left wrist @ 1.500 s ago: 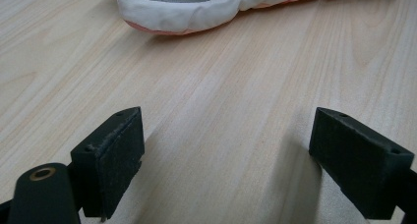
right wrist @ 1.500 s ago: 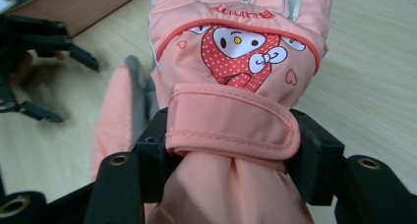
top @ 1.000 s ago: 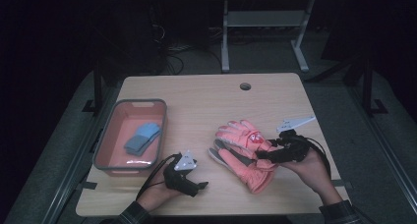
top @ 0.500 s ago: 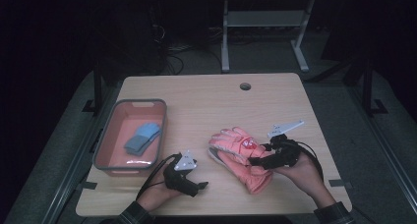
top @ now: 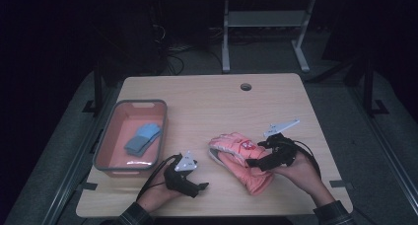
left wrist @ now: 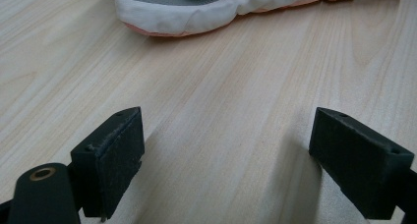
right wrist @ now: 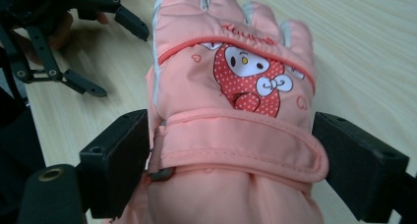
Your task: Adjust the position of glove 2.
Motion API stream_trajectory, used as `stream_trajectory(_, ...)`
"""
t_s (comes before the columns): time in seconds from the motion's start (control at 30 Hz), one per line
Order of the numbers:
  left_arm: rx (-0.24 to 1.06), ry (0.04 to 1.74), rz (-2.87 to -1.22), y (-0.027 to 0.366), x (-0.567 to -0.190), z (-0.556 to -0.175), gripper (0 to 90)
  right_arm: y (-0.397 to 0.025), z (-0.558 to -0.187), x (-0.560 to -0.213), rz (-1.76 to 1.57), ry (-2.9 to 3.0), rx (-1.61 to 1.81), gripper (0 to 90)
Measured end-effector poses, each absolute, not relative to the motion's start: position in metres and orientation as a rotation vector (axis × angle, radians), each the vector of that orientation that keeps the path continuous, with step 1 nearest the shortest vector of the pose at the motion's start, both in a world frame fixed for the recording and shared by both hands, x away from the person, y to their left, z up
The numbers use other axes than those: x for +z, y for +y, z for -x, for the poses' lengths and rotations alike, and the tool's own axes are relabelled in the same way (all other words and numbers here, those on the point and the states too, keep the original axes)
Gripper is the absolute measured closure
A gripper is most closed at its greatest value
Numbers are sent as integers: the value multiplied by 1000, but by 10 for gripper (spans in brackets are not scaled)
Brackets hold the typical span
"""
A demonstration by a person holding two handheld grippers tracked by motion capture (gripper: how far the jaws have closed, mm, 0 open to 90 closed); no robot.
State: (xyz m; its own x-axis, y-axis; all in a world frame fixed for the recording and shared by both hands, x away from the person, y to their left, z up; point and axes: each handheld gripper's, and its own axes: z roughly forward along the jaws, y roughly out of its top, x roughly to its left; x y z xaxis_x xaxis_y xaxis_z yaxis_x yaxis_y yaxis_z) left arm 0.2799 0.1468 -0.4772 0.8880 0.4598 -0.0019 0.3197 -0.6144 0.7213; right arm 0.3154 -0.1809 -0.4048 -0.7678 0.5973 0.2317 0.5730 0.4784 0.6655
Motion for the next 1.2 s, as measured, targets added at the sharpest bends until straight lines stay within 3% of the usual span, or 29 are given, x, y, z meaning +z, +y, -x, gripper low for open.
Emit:
stream_trajectory(0.63, 236, 558, -2285, 147, -477, -280, 125, -193, -319, -384, -1024, 2601, 1254, 148)
stream_trajectory(0.8, 248, 588, -2299, 144, -474, -279, 155, -209, -323, -378, -1030, 2550, 1283, 253)
stream_trajectory(0.83, 242, 600, -2303, 142, -471, -278, 228, -219, -326, -376, -1038, 2521, 1301, 368)
stream_trajectory(0.9, 247, 591, -2306, 141, -469, -277, 358, -224, -328, -376, -1047, 2513, 1309, 407)
stream_trajectory(0.93, 254, 592, -2305, 140, -468, -276, 358, -229, -329, -377, -1051, 2504, 1308, 466)
stream_trajectory(0.97, 244, 599, -2308, 138, -465, -276, 413, -233, -331, -379, -1059, 2503, 1304, 531)
stream_trajectory(1.0, 242, 604, -2305, 137, -462, -276, 487, -237, -333, -381, -1065, 2504, 1284, 576)
stream_trajectory(1.03, 230, 624, -2299, 134, -460, -276, 619, -243, -336, -386, -1079, 2505, 1238, 676)
stream_trajectory(1.07, 221, 630, -2296, 132, -459, -277, 690, -244, -338, -388, -1097, 2509, 1225, 720)
stream_trajectory(1.1, 214, 625, -2292, 130, -457, -277, 690, -244, -338, -388, -1097, 2509, 1225, 720)
stream_trajectory(1.2, 197, 599, -2300, 120, -453, -279, 880, -251, -342, -402, -1104, 2536, 1160, 871)
